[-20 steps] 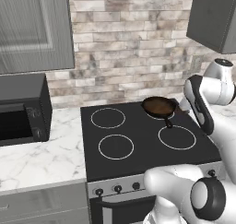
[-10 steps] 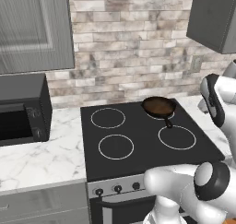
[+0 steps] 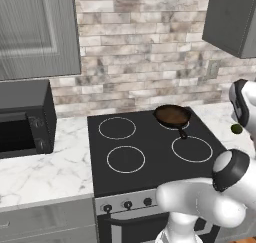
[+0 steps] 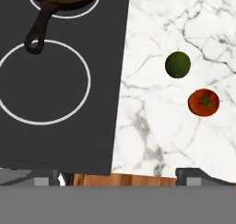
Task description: Put the lime and tomato in the pan. Then turn on the rear right burner and set the heat to medium.
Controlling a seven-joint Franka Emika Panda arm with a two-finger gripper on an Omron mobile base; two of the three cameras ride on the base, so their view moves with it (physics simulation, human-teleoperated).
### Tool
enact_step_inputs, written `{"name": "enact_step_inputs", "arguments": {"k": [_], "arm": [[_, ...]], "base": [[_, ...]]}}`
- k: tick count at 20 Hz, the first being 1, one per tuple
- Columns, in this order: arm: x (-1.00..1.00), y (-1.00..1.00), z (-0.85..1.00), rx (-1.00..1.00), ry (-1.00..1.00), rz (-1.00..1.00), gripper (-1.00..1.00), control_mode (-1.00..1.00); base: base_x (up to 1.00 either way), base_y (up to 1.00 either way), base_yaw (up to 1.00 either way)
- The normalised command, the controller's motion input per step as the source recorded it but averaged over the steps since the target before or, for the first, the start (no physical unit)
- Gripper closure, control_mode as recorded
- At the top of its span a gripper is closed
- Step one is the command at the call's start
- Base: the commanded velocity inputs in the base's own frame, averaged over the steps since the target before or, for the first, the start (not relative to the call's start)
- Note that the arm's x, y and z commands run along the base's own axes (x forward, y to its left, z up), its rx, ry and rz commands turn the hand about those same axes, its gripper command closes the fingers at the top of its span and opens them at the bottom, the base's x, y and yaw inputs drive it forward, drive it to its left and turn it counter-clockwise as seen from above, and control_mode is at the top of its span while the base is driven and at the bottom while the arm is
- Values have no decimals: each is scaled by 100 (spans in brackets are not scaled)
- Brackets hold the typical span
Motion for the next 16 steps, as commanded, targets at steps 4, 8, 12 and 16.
{"name": "enact_step_inputs", "arguments": {"k": [4, 8, 12, 16], "arm": [[0, -49, -12, -2, 0, -12, -100, -100], [0, -41, -5, 0, 0, -14, -100, -100], [4, -28, -10, 0, 0, -11, -100, -100], [14, -39, -14, 0, -1, -9, -100, -100]], "base": [[0, 0, 0], [0, 0, 0], [0, 0, 0], [0, 0, 0]]}}
